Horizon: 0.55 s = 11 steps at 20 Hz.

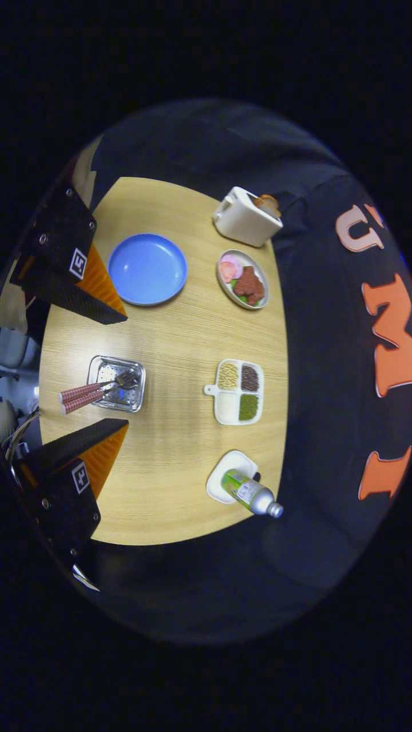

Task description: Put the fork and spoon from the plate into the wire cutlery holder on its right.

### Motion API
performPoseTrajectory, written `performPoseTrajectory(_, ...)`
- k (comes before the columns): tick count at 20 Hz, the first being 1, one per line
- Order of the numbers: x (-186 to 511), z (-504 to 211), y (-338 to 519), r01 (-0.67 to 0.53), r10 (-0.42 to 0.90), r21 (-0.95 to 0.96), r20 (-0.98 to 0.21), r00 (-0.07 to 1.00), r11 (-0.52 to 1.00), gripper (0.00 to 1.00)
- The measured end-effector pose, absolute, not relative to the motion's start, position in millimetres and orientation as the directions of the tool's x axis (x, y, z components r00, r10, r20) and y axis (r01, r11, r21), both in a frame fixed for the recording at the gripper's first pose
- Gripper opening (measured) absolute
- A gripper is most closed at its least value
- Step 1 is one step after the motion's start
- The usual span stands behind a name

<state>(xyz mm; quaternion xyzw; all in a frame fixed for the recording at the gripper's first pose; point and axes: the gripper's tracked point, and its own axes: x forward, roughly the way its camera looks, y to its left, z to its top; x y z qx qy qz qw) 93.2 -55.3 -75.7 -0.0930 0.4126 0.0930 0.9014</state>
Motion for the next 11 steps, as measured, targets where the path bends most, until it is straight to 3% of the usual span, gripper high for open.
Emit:
performPoseTrajectory(5,94,-17,-48,-0.147,0.096,-0.061,-0.508,0.856,0.987,0.99)
performPoseTrajectory(11,73,43,-58,-0.021,0.021,0.003,-0.216,0.976,1.000,0.99)
